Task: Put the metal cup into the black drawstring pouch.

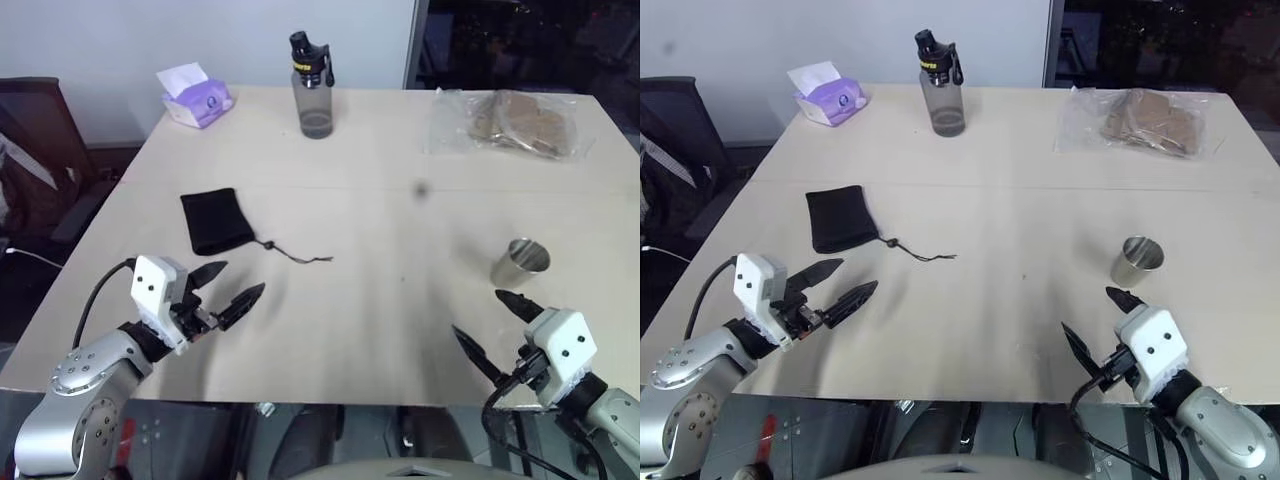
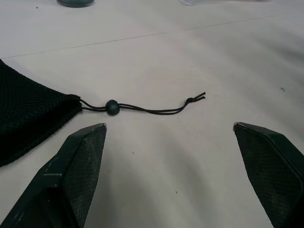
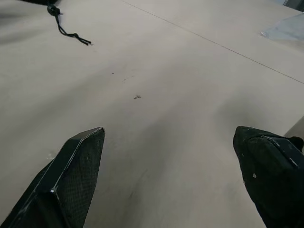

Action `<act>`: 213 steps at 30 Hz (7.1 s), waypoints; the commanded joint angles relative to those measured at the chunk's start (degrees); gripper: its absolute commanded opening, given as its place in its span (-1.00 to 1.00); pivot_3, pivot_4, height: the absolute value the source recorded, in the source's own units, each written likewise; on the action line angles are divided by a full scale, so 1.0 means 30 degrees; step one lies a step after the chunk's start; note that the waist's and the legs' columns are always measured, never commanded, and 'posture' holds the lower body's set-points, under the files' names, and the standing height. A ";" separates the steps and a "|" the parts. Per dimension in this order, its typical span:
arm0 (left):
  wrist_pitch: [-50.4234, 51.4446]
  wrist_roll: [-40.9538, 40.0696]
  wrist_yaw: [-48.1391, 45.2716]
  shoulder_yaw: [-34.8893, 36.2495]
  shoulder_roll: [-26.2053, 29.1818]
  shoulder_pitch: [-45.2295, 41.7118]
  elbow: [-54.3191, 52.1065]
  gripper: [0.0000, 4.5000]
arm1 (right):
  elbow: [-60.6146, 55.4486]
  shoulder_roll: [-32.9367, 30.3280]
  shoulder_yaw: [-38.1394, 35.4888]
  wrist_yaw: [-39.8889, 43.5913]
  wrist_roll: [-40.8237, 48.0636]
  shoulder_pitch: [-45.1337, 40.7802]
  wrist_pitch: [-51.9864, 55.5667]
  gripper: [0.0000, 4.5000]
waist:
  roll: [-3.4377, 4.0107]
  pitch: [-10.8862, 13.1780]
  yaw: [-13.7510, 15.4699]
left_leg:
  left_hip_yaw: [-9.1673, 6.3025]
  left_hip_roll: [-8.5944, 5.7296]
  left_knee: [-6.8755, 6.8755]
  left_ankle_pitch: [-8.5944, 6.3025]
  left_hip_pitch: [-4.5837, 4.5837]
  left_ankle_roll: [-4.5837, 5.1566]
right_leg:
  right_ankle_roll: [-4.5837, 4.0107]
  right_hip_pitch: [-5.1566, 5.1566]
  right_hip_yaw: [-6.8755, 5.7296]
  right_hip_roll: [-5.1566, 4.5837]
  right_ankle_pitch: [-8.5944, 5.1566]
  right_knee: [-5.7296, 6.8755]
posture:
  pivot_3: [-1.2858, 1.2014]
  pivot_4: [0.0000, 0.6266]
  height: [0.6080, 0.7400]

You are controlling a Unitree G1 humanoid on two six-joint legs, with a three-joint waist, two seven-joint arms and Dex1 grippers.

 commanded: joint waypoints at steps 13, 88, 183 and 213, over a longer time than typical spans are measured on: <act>-0.5294 1.1807 0.3238 -0.4725 0.5372 -0.5093 0.6134 0.97 | 0.1021 -0.3538 0.2638 0.5412 0.3967 -0.6866 -0.2350 1.00 | -0.0051 0.0038 0.0070 | 0.0071 0.0005 -0.0190 0.0050 0.0002 0.0098 | 0.0086 -0.0029 -0.0044 0.0078 0.0053 -0.0137 | 0.03 -0.52 1.00; 0.2560 0.9086 -0.1417 -1.0278 0.2486 -1.4148 0.7266 -0.18 | -0.1238 -0.5482 0.1090 0.1605 0.3473 -0.8021 0.1403 1.00 | -0.0094 0.0061 0.0267 | 0.0078 0.0035 -0.0053 0.0053 -0.0002 0.0103 | 0.0112 0.0000 -0.0033 0.0144 0.0085 -0.0077 | 0.03 -0.52 1.00; 1.2542 0.3267 0.0669 -0.9900 -0.4034 -2.1198 1.1810 -1.00 | 1.8276 0.8120 0.5385 0.1152 0.4094 -1.6816 -0.2298 -0.97 | -0.0103 0.0105 -0.0270 | 0.0130 0.0003 0.0062 0.0067 0.0023 0.0073 | 0.0082 -0.0059 0.0103 0.0203 0.0167 0.0099 | 0.03 -0.52 1.00; 1.6369 0.2716 0.0643 -0.8593 -0.2030 -2.2810 1.3584 -1.00 | 1.6761 0.9133 0.4479 0.0256 0.5344 -1.6071 -0.1560 -0.97 | -0.0098 0.0101 -0.0643 | 0.0127 0.0007 0.0059 0.0051 0.0066 0.0093 | 0.0083 -0.0060 0.0127 0.0202 0.0165 0.0168 | 0.03 -0.52 1.00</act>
